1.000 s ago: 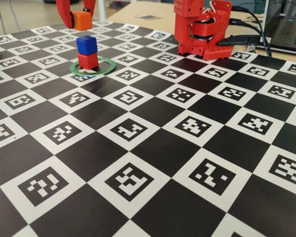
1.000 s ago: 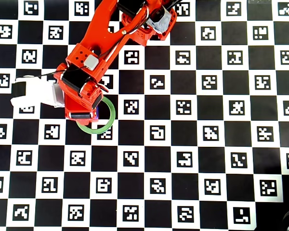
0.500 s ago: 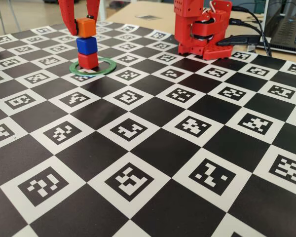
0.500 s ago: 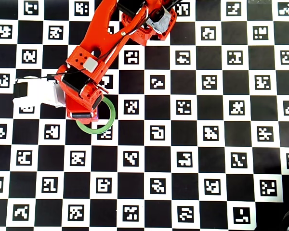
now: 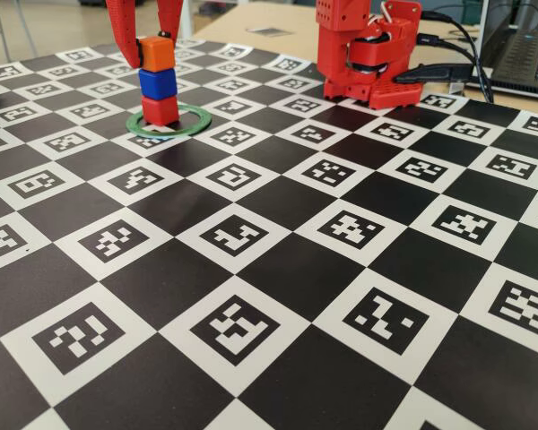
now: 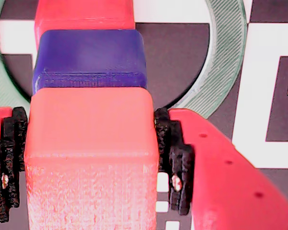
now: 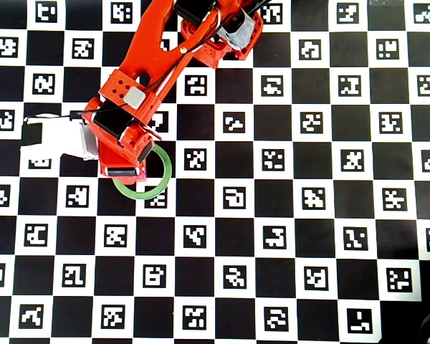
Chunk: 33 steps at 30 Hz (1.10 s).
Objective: Grab the red cube then put it in the green circle then put the blue cube on top and finally the orange cube on top
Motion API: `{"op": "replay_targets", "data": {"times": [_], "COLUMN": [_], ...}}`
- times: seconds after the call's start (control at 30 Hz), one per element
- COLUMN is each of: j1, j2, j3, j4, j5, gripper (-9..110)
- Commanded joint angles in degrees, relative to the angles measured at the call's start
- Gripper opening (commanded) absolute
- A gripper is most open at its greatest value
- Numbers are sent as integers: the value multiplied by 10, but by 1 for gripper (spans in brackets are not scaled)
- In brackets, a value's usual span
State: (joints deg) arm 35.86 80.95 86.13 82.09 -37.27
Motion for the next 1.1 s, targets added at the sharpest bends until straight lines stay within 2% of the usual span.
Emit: {"op": "replay_targets", "data": {"times": [0.0, 0.2, 0.5, 0.87, 1.07], "j1": [7, 8, 11, 11, 3], "j2": [25, 33, 45, 156, 255], "j3": [-4, 3, 3, -33, -11], "j4": [-6, -7, -3, 76, 85], "j5": [8, 2, 3, 20, 49], "gripper": [13, 31, 41, 42, 38]}}
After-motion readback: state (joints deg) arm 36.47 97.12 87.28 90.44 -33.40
